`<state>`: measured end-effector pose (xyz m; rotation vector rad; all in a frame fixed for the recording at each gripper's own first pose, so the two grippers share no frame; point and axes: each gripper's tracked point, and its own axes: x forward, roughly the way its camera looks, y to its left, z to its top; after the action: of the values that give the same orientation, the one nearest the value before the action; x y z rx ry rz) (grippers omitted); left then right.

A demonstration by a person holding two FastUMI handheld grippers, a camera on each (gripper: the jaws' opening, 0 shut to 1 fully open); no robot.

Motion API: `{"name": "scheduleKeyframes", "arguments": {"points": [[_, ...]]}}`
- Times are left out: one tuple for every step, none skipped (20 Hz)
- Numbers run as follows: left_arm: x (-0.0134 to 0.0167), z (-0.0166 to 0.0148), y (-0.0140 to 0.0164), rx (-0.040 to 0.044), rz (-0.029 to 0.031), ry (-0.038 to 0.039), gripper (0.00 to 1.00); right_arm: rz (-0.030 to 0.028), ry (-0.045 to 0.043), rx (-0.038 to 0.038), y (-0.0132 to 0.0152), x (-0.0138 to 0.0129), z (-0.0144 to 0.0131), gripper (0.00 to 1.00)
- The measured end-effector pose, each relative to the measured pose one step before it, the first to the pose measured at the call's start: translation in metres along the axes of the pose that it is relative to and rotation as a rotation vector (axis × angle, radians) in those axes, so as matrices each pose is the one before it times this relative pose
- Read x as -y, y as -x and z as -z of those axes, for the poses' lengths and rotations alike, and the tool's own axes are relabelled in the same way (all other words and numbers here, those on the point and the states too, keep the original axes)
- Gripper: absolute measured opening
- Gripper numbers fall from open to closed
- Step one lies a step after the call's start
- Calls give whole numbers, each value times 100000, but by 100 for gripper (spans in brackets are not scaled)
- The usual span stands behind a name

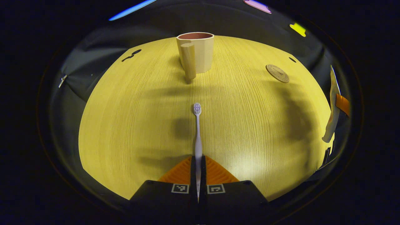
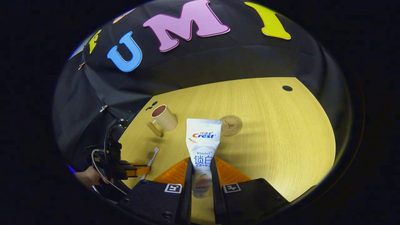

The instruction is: Put the toothbrush and toothpaste on the desktop into the cup, then pick up the cup and place it on the coaster on the desktop.

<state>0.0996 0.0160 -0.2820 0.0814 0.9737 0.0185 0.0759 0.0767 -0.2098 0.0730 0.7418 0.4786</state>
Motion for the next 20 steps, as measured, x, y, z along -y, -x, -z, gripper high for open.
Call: {"name": "scheduleKeyframes", "arguments": {"points": [[77,125,28,542,1254,505,7,-624,290,1102,81,-323,-593,32],[5,42,52,689,894,847,7,-734,314,992,-82,-339,-697,33],[-44,18,39,941,673,1256,6,-705,447,1037,-167,-330,-702,33],[-79,-56,119,1165,459,1166,6,-806,624,973,-135,-334,-776,33],[-220,6,141,1594,-159,1155,6,-774,839,1128,-185,-431,-686,33],[-244,-52,303,1804,-168,963,6,-621,1006,960,-416,-416,-713,33],[-12,-41,353,1836,177,908,6,-674,400,586,-410,-437,-641,33],[78,73,389,852,696,961,6,-1055,-312,990,-546,-680,-723,32],[423,264,504,464,2287,1373,6,-1333,-140,1035,-503,-762,-728,32],[460,-80,561,1882,2201,1382,6,-1383,736,872,-626,-783,-765,33],[128,-141,543,2024,1240,750,6,-1420,1423,1196,-594,-767,-689,33],[-20,-130,605,1586,239,257,6,-1427,1581,955,-619,-652,-547,33],[-77,105,441,1150,-116,277,6,-1569,1385,817,-578,-1000,-656,33],[-105,18,501,917,-253,824,6,-1688,981,1085,-756,-945,-738,32],[28,58,398,1086,425,1361,6,-1225,621,780,-618,-604,-436,32],[24,-67,462,1388,459,1557,6,-1070,267,1079,-804,-632,-628,32],[-55,-35,351,1119,526,1360,6,-1240,-16,681,-621,-728,-514,32],[-156,-136,441,1404,-82,971,6,-980,30,529,-684,-487,-471,32],[-151,-15,393,1221,-69,985,6,-1065,336,1131,-720,-637,-692,32],[-60,-110,429,927,333,1381,6,-797,424,917,-757,-428,-553,32]]}}
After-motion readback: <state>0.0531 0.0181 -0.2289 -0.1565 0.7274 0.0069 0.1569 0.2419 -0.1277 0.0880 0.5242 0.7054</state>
